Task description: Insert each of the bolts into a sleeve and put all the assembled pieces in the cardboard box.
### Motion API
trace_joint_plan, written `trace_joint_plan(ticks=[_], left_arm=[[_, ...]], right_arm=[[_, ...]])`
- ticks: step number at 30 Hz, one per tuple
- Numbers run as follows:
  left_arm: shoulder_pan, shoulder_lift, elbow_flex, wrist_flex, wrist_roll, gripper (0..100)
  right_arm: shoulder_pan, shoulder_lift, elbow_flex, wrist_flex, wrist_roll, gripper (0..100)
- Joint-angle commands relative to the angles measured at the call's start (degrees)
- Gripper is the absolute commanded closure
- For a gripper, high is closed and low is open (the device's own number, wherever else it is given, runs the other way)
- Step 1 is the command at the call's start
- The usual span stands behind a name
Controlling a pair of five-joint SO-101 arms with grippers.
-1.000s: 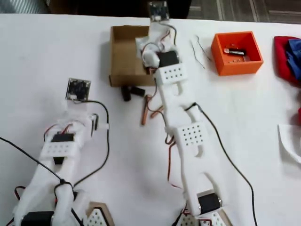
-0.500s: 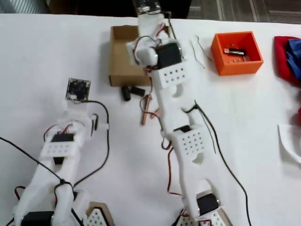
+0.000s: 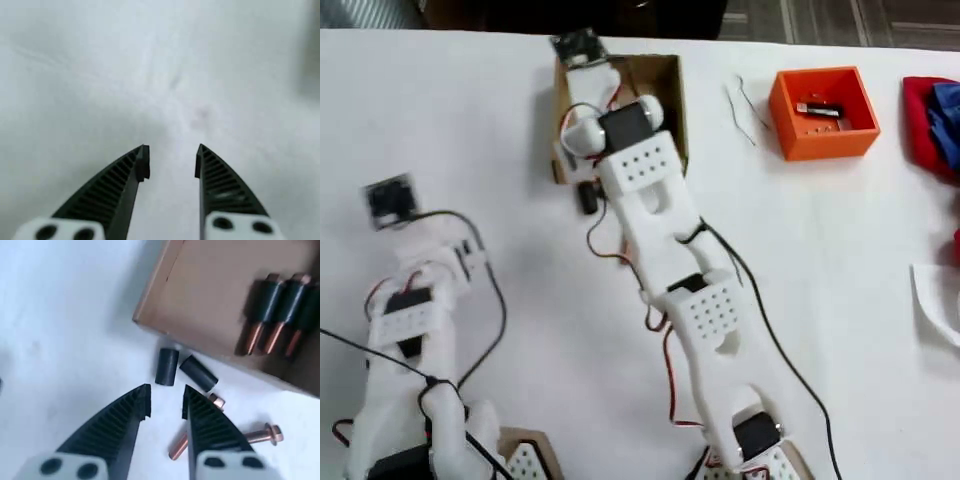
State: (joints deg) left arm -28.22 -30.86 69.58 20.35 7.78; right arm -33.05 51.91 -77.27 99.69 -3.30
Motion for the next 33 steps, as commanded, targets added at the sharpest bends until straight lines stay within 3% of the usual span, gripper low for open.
trace_joint_plan(ticks=[1,9,17,33], left_arm=[[-2.1,-1.1,-2.1,-0.9,1.7,83],[-2.0,-1.1,-2.1,-1.0,1.6,83],[-1.9,-0.9,-2.1,-1.0,1.6,83],[-1.9,-0.8,-2.1,-1.0,1.6,83]], right_arm=[[-0.7,-2.1,4.7,-2.4,-1.4,89.8],[-1.1,-2.1,18.6,-12.2,-2.9,89.7],[-2.0,-2.0,22.9,-18.1,-2.8,89.6],[-1.6,9.5,16.0,-20.7,-0.4,89.6]])
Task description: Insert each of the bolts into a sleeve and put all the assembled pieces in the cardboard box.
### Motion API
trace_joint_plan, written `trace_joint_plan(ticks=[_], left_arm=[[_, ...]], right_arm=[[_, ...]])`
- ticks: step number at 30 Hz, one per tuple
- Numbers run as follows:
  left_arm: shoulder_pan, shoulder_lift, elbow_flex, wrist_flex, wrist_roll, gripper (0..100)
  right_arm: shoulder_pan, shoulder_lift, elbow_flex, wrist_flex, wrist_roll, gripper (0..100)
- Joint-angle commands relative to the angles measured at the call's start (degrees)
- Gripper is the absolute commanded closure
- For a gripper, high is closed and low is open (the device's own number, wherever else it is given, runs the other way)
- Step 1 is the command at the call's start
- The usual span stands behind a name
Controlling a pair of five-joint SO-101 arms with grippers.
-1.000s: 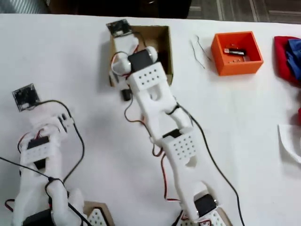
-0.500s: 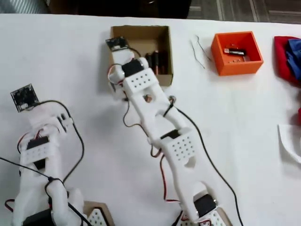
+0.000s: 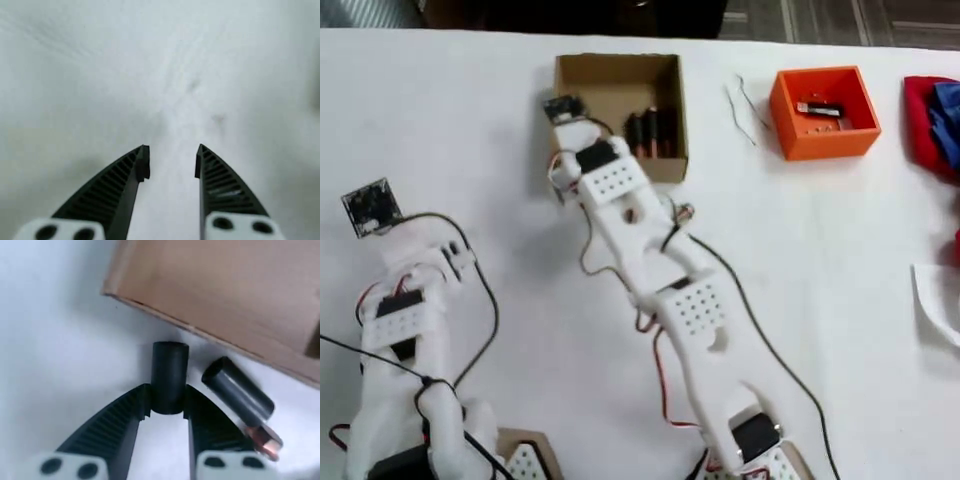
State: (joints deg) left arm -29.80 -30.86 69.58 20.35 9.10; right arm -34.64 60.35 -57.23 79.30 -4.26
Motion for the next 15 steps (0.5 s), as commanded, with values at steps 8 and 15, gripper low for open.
trace_joint_plan(ticks=[8,15], left_arm=[[-0.4,-0.8,-2.1,-1.0,0.3,83],[-0.4,-0.8,-2.1,-1.0,0.3,83]], right_arm=[[0.0,5.8,-11.5,-0.2,0.5,89.7],[-0.1,6.0,-12.4,4.5,0.5,97.7]])
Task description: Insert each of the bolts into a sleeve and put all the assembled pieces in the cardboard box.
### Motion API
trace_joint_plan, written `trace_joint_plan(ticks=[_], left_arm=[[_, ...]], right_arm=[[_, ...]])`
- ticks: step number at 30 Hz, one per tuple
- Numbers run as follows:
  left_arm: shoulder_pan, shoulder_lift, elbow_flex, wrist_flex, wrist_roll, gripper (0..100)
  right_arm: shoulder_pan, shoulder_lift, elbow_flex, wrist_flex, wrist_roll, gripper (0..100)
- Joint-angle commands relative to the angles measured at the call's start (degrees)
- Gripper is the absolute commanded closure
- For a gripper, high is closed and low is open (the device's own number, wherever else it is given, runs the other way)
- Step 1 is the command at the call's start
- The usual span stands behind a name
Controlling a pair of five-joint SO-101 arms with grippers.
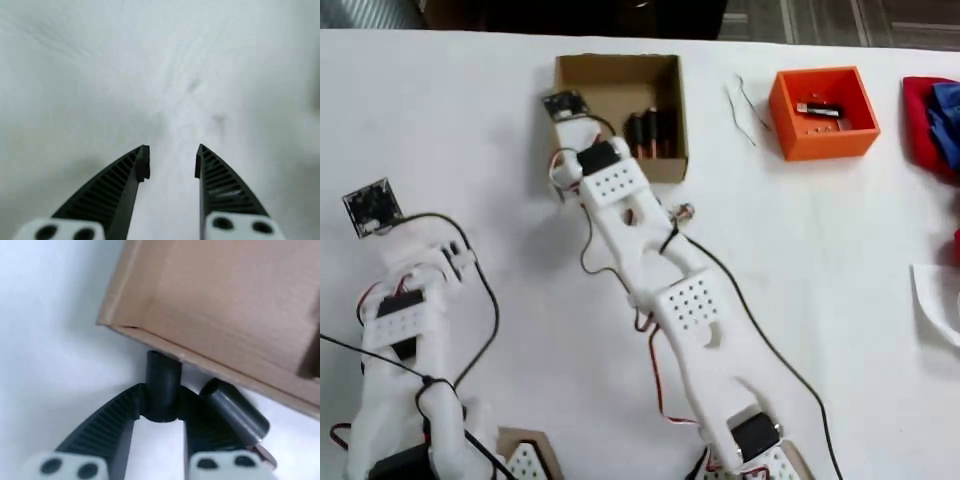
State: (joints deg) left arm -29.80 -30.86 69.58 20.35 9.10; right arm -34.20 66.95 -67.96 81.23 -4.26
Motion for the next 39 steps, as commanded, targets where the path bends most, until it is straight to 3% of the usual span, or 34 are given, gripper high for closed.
trace_joint_plan(ticks=[1,10,19,26,34,39], left_arm=[[-0.4,-0.8,-2.1,-1.0,0.3,83],[-0.4,-1.0,-2.1,-1.0,0.3,83],[-0.4,-1.0,-2.1,-1.0,0.3,83],[-0.4,-1.0,-2.1,-1.0,0.3,83],[-0.4,-1.0,-2.1,-1.0,0.3,83],[-0.4,-1.0,-2.1,-1.0,0.3,83]], right_arm=[[-0.6,-0.7,-1.8,3.5,0.5,97.9],[-1.8,-3.6,-14.5,20.7,0.5,97.8],[-7.5,-10.2,1.7,20.4,-0.9,97.7],[-6.1,-19.8,6.2,20.4,-2.4,97.7],[-5.8,-41.1,28.7,18.7,-3.5,97.6],[-5.1,-58.1,51.3,2.9,-3.3,97.6]])
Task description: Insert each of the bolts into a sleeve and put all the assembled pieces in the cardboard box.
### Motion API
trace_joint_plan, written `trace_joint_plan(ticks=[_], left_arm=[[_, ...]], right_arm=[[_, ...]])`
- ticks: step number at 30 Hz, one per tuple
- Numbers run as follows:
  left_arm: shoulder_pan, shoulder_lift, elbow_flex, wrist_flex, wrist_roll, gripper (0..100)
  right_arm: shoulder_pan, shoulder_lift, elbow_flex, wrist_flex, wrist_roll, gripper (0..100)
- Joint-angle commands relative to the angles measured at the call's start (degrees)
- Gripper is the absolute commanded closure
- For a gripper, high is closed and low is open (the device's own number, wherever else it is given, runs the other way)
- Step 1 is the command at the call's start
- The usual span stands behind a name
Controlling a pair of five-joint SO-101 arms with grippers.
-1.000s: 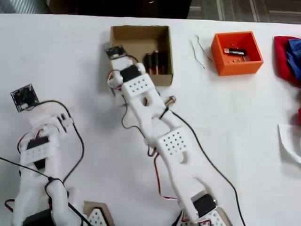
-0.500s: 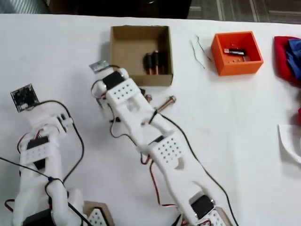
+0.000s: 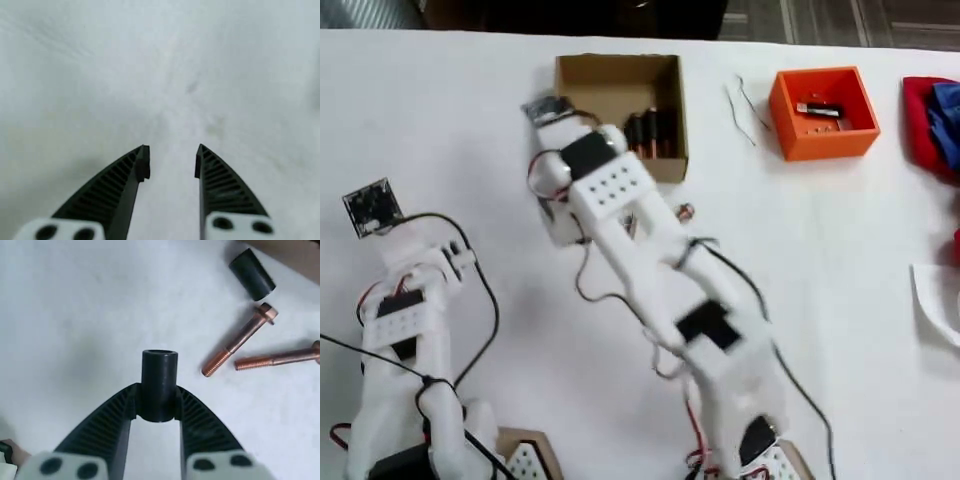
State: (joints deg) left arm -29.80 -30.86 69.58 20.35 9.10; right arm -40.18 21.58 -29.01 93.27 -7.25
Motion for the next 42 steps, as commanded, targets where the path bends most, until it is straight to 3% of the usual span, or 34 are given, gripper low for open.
trace_joint_plan(ticks=[1,5,8,18,25,42], left_arm=[[-0.4,-1.0,-2.1,-1.0,0.3,83],[-0.4,-1.0,-2.1,-1.0,0.3,83],[-0.4,-1.0,-2.1,-1.0,0.3,83],[-0.4,-1.0,-2.1,-1.0,0.3,83],[-0.4,-1.0,-2.1,-1.0,0.2,83],[-0.4,-1.0,-2.1,-1.0,0.2,83]], right_arm=[[0.7,-15.6,18.7,-14.0,-0.3,97.7],[1.2,-20.5,41.6,-35.5,0.1,97.8],[1.9,-17.1,47.8,-42.5,1.6,97.8],[2.2,1.6,35.2,-33.4,1.9,97.1],[2.1,11.0,21.5,-23.3,1.9,79.7],[2.2,13.7,13.2,-18.2,1.9,81.8]])
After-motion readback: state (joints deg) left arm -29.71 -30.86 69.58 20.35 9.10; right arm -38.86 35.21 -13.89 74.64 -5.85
